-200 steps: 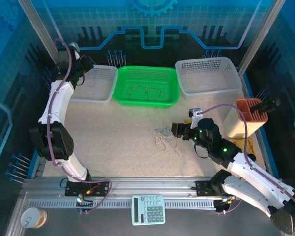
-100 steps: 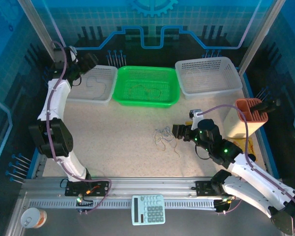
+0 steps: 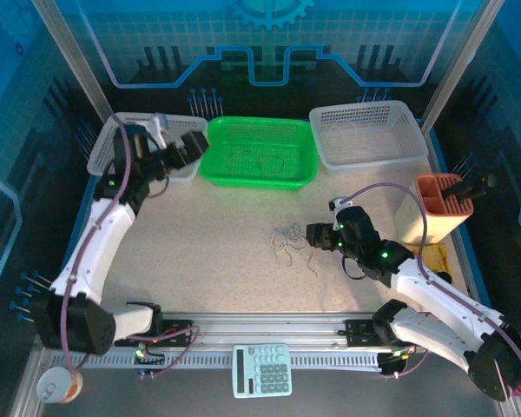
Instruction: Untangle the cables
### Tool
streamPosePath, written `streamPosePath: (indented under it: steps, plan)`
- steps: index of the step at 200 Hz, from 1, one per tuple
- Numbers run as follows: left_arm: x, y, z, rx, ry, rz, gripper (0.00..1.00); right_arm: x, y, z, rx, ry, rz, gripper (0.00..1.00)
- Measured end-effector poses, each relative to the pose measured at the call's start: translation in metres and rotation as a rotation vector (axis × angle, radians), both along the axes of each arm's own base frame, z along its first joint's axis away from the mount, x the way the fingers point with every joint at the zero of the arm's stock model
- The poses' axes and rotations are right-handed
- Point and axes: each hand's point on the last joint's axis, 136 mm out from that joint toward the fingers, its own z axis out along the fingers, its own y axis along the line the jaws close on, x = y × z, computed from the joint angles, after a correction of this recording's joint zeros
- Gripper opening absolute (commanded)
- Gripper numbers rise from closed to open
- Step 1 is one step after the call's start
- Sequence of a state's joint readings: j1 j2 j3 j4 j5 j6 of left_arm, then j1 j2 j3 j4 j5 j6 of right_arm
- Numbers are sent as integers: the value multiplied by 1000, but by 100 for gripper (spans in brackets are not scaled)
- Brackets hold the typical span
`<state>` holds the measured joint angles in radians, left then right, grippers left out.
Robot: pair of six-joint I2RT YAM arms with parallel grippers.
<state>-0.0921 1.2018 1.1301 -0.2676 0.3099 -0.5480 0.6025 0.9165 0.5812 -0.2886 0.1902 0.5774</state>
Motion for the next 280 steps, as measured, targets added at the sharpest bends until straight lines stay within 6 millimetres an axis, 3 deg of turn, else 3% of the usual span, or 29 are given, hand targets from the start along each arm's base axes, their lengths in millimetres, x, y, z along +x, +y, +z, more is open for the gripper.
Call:
streamPosePath:
  steps: [21,45,88,114,149,195,280]
  plan:
    - [-29,-25,-23,10,30,-54,99,-4,-5,-16,-15,54,-14,71]
    - [-57,-49,-36,9,39,-107,99,-13,-9,-31,-24,104,-18,72]
    - [-80,-81,-66,27,91,-172,99,-36,-10,-56,-26,174,4,73]
    - [-85,-94,-83,38,129,-196,99,-55,1,-64,-28,197,60,75]
    - [-82,-104,-88,30,135,-205,99,-69,9,-75,-64,223,95,72]
    - [-84,-113,-89,31,133,-230,99,-71,5,-91,-149,249,74,63]
    - [-83,-114,-86,25,121,-231,99,-68,2,-98,-179,252,50,41]
